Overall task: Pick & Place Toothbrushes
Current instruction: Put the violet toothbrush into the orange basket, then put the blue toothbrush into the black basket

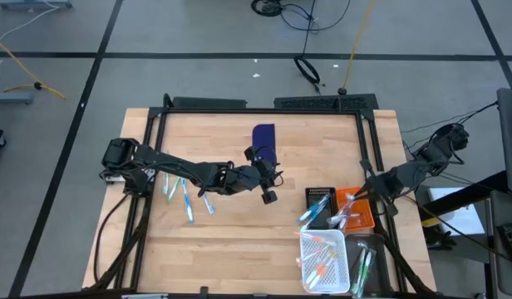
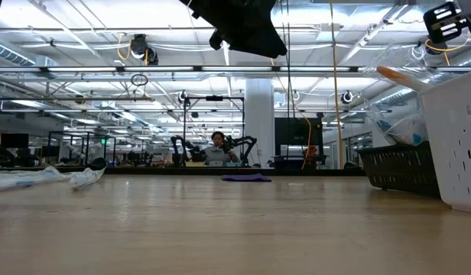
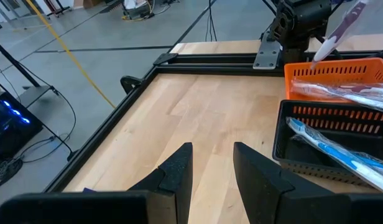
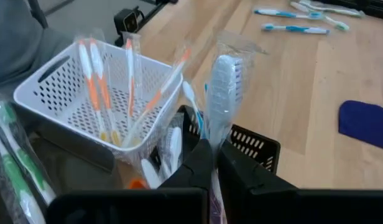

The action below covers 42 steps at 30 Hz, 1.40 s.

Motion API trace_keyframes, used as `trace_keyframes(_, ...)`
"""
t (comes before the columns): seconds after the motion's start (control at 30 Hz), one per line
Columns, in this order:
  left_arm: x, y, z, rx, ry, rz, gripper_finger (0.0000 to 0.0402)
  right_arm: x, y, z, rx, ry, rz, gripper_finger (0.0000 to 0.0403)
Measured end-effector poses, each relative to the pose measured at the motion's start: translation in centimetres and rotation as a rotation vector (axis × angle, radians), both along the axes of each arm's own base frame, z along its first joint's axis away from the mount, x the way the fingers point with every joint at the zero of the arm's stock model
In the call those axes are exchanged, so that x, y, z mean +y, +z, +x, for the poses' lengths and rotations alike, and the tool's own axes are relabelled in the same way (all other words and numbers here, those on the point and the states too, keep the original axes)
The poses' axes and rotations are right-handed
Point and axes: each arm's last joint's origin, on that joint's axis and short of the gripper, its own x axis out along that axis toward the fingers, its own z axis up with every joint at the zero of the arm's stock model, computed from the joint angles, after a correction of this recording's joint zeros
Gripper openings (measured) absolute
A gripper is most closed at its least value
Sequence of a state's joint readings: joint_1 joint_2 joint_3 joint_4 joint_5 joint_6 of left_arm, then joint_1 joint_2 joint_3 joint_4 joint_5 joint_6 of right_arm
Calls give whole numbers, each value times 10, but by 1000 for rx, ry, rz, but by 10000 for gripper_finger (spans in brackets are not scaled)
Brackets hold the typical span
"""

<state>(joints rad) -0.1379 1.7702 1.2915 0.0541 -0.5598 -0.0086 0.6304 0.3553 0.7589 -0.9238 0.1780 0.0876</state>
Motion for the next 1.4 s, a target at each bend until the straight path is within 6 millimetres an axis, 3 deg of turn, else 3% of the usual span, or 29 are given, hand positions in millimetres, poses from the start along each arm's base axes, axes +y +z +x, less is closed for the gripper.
trace_keyframes(0.33, 0, 0, 0, -1, 0, 0, 118, 0, -1, -1, 10, 31, -6, 11)
trace_keyframes(0.83, 0, 0, 0, -2, 0, 0, 118, 1, -2, 0, 13, 27, -6, 84)
trace_keyframes(1.23, 0, 0, 0, -1, 0, 0, 118, 3, -3, 1, 22, 52, -2, 75)
trace_keyframes(1.33, 0, 0, 0, -14, 17, -23, 118, 7, -2, 7, 23, 46, 7, 75)
trace_keyframes(1.4, 1, 0, -1, -25, 54, -47, 118, 14, 8, 16, -73, 42, 83, 75)
